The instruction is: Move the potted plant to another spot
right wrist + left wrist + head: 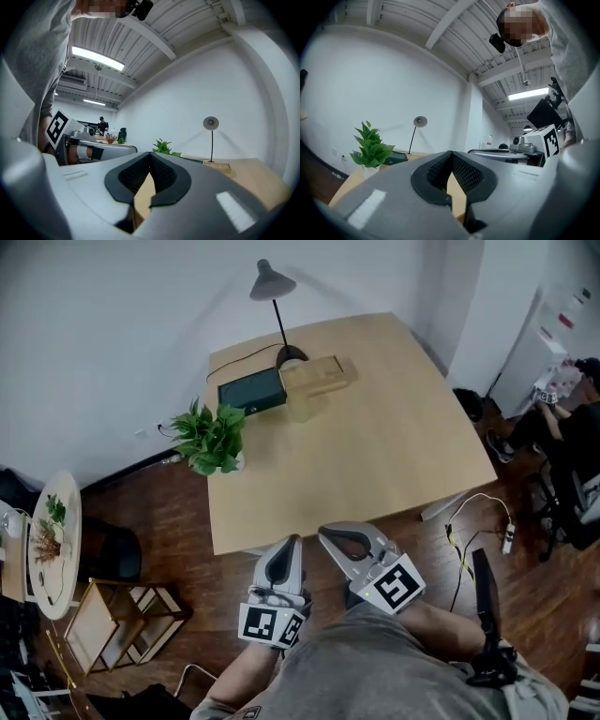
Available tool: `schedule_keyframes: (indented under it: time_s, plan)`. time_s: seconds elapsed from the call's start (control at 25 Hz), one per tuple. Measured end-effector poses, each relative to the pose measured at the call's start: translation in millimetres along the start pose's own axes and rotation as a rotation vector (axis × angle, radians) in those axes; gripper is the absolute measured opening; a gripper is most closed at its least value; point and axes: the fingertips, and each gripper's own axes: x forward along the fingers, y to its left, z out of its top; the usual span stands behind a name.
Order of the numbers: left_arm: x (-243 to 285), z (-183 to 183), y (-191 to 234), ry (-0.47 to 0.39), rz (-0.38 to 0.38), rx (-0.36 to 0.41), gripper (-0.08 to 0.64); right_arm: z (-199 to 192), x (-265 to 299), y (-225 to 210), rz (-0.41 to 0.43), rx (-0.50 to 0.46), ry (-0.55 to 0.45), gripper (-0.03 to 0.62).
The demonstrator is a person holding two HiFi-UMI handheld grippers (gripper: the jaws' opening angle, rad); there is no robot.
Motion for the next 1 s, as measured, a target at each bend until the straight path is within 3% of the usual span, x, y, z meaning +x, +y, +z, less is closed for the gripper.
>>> schedule_keyframes:
  time_s: [0.36,0.6,1.0]
  plan:
    - [94.7,-8.4,43.6,0.040,0.078,-0.007,0.005,-11.4,54.4,-95.7,0.067,0.015,0.016,0.006]
    - [106.4,-8.4,71.7,0.065,0.100,-0.013,0.005,-14.4,82.2,-109.5,0.079,0.032,0.031,0.006]
    - [124.9,-19.8,158.5,0.110,0.124,-0.045,0.005,-34.7,169.7,-120.7,0.109,0.042,0.091,0.006]
